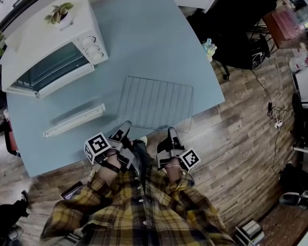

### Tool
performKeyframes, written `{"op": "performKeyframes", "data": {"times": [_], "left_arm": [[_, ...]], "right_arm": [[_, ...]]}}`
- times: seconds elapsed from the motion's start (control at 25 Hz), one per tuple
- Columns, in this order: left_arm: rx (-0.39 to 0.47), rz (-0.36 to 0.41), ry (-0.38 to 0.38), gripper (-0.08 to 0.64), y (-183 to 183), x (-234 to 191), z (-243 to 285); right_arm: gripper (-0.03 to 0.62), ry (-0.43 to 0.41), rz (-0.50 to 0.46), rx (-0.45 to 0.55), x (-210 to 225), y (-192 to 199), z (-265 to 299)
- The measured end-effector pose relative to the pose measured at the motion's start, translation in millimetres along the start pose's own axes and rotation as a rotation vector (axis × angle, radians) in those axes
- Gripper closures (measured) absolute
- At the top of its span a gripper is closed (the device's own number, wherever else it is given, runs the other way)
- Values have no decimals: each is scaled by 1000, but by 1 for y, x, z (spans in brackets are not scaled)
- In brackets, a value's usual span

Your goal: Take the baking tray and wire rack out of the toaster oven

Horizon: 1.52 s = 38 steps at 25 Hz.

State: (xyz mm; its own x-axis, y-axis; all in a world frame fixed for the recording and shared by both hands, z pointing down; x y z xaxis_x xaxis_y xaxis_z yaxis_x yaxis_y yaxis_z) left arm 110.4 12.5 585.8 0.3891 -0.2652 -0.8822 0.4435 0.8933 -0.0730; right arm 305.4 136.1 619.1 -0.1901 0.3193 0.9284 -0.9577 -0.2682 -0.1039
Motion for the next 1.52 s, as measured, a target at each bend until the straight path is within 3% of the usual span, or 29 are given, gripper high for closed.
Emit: {"op": "performKeyframes", "data": {"times": [0.16,0.24,0.48,0.68,0.84,1.08,1.32,1.52], "left_arm": [[-7,10,5,354,2,-6,-4],[-5,14,12,356,2,-6,-6],[19,26,67,356,-1,6,-14],[55,45,147,353,-21,32,-30],[109,26,269,351,-41,73,-46],[176,37,379,351,-80,106,-85],[278,38,430,351,-138,109,-132],[373,36,448,351,-190,100,-168]], "right_arm": [[561,-3,19,4,12,-1,2],[493,-22,34,3,12,-1,3],[445,-30,3,-22,9,1,-8],[371,-129,43,-63,-11,16,-26],[371,-224,-44,-99,-51,28,-42],[371,-362,-221,-200,-117,69,-33],[371,-452,-267,-280,-163,128,16],[371,-474,-283,-348,-184,184,59]]}}
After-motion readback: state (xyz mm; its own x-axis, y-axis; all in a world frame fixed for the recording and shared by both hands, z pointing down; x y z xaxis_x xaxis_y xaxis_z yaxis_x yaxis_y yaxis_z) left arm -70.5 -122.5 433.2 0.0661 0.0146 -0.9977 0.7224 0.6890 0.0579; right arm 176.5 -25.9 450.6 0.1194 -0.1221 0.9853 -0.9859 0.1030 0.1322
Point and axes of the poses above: the fingertips, and each gripper's own axes: z forward along the fingers, x to its right, y out of its underside, the point moved 3 cm from there along -z, backward along the fingers, and after that the axes turned 5 degrees about z, right-handed, at the moved point
